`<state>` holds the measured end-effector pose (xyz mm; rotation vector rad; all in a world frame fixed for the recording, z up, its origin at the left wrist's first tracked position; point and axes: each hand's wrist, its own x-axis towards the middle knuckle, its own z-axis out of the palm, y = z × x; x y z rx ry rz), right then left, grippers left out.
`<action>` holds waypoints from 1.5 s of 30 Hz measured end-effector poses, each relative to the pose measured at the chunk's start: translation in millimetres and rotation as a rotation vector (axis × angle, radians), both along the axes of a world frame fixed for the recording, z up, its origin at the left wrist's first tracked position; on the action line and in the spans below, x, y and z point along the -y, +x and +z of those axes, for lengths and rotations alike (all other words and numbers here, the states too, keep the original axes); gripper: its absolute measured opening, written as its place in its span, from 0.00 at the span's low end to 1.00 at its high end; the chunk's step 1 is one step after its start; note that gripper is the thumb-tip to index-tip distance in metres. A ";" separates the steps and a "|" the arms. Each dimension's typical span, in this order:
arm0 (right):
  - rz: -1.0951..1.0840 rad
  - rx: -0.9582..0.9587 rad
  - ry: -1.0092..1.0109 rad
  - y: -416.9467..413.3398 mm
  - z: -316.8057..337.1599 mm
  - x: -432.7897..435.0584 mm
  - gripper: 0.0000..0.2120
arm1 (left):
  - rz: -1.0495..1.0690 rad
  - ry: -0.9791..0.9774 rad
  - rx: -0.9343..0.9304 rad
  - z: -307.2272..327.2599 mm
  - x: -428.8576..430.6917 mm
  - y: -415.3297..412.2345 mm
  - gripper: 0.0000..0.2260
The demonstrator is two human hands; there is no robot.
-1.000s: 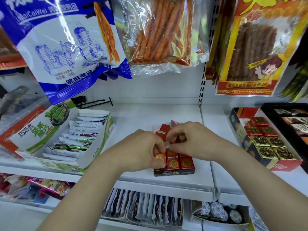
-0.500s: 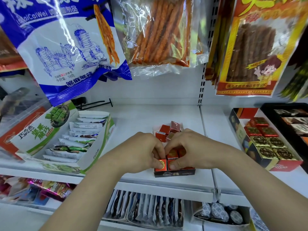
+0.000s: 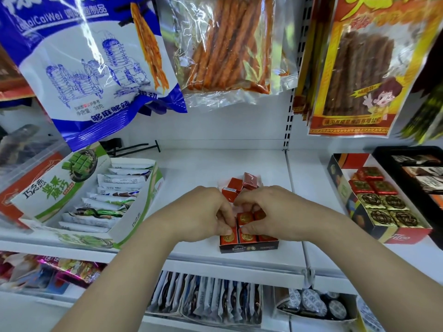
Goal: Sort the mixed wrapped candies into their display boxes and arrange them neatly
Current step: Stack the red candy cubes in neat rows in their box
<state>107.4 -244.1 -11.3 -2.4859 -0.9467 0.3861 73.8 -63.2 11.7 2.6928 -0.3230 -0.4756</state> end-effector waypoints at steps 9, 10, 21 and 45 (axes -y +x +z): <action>-0.248 0.221 0.140 4.7 2.1 4.4 0.13 | 0.237 -0.084 0.352 -13.7 -0.5 18.9 0.07; -0.263 0.223 0.102 4.6 1.1 5.1 0.15 | 0.251 -0.076 0.362 -16.1 0.0 20.8 0.08; -0.302 0.163 -0.028 10.4 -9.6 11.8 0.18 | 0.260 0.030 0.369 -24.1 11.3 31.6 0.15; -0.090 0.020 0.041 1.7 -3.8 -3.4 0.10 | 0.121 -0.217 0.003 -4.1 -1.4 6.7 0.08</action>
